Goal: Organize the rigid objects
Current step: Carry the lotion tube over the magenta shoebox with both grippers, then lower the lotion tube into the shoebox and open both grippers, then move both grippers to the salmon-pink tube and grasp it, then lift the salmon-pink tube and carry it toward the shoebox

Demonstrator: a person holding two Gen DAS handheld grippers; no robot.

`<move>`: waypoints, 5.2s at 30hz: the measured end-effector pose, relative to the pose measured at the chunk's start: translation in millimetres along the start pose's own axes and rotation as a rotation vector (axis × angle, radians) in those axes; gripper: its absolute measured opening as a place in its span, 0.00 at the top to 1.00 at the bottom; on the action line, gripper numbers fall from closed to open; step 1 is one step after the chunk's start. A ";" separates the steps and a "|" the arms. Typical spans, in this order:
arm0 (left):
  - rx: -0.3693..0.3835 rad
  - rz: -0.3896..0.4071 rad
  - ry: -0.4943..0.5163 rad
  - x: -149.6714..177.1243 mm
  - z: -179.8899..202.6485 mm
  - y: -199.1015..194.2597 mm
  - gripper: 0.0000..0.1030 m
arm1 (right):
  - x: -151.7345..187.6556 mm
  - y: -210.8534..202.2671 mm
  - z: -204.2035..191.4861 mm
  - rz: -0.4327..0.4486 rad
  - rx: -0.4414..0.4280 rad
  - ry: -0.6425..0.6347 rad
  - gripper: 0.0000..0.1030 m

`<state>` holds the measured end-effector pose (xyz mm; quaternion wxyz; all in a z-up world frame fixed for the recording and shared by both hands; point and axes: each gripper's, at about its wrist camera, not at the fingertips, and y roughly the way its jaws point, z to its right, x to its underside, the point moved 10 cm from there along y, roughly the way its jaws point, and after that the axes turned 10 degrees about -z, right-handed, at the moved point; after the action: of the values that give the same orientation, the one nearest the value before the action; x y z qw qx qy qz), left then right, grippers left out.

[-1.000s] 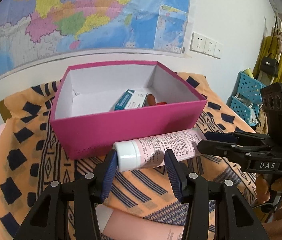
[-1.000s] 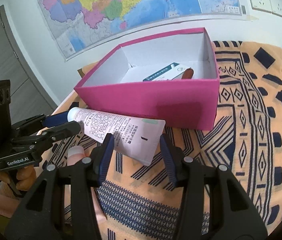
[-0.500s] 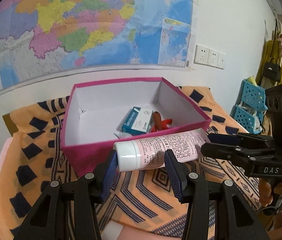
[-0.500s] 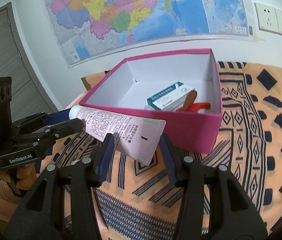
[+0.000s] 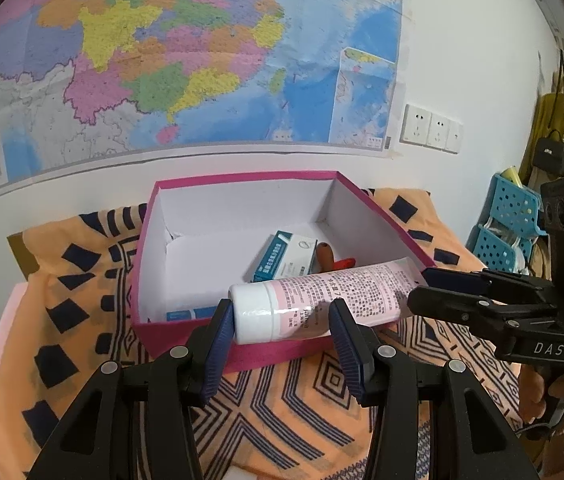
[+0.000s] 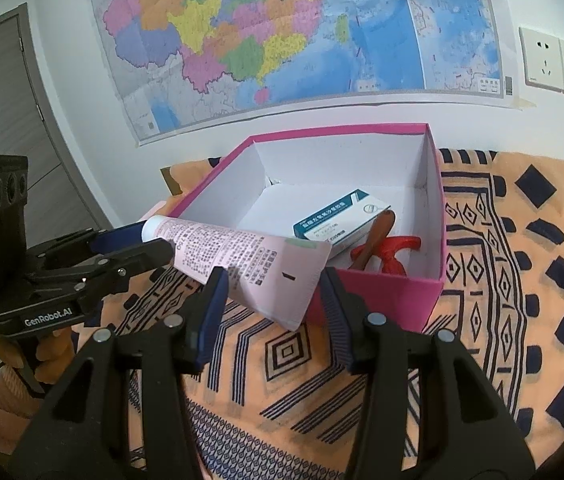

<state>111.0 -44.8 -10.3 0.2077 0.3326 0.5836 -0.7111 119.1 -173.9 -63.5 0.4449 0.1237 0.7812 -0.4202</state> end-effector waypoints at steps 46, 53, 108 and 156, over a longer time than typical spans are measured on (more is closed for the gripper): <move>-0.071 -0.123 -0.084 -17.8 -57.4 73.2 0.53 | -29.2 78.0 26.8 -0.135 0.043 0.017 0.51; -0.061 -0.068 -0.048 -5.8 -54.0 42.3 0.53 | -19.6 41.4 12.6 -0.082 -0.027 0.001 0.51; 0.142 -0.293 -0.136 136.4 -35.2 27.5 0.46 | 152.4 38.0 -38.3 -0.329 -0.367 0.269 0.51; 0.075 -0.277 -0.109 117.3 -11.8 30.6 0.53 | 99.8 44.5 20.2 -0.225 -0.080 0.180 0.58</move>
<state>53.4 -29.7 -116.5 0.1265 0.2174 0.5848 -0.7712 99.0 -180.1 -172.7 0.3278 0.0549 0.8428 -0.4233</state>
